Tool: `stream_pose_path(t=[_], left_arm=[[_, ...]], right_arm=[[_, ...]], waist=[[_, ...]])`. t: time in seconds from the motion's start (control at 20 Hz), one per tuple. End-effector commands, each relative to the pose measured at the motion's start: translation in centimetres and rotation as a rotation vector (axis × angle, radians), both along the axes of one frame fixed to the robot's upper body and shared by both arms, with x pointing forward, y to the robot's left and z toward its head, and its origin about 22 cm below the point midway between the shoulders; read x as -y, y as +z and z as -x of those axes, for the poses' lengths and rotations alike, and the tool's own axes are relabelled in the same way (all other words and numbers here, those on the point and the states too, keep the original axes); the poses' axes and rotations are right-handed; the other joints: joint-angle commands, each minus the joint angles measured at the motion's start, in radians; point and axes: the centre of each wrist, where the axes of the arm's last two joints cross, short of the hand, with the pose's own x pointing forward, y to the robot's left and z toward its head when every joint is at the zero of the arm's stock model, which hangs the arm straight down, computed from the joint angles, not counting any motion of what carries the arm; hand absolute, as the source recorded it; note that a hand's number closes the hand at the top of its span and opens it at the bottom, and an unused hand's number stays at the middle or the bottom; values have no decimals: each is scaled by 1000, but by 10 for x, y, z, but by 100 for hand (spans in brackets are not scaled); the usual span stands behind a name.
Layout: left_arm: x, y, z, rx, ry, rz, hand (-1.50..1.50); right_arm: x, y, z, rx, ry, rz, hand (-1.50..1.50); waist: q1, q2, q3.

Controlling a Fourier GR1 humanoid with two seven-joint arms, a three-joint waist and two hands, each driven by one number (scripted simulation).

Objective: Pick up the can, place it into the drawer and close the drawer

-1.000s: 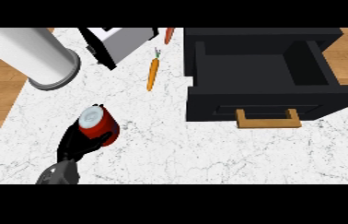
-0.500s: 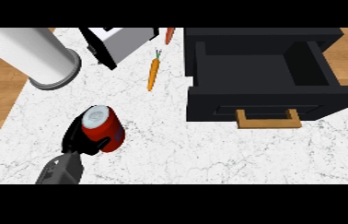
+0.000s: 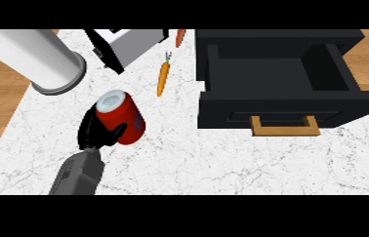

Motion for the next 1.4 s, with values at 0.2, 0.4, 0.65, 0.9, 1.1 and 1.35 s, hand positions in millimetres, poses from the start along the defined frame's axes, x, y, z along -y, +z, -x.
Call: stream_pose_path(t=[0.2,0.4,0.65,0.9,1.1,1.35], left_arm=[[29,54,-15,83,35,-20,150],[52,91,-26,139,13,-70,150],[71,130,-33,141,0,-108,150],[87,180,-38,163,-8,-112,150],[110,208,-54,175,-8,-123,150],[131,226,-53,190,-12,-139,150]], right_arm=[[-9,8,9,12,1,6,-150],[-9,0,8,-12,-7,2,-150],[0,0,4,3,-9,-10,-150],[-5,-3,-3,7,-24,-8,-150],[1,-1,-9,6,-16,-17,-150],[-10,-7,-15,15,-15,-13,-150]], waist=[[-3,-1,0],[-4,0,0],[-3,1,0],[0,1,0],[-4,2,0],[-4,2,0]])
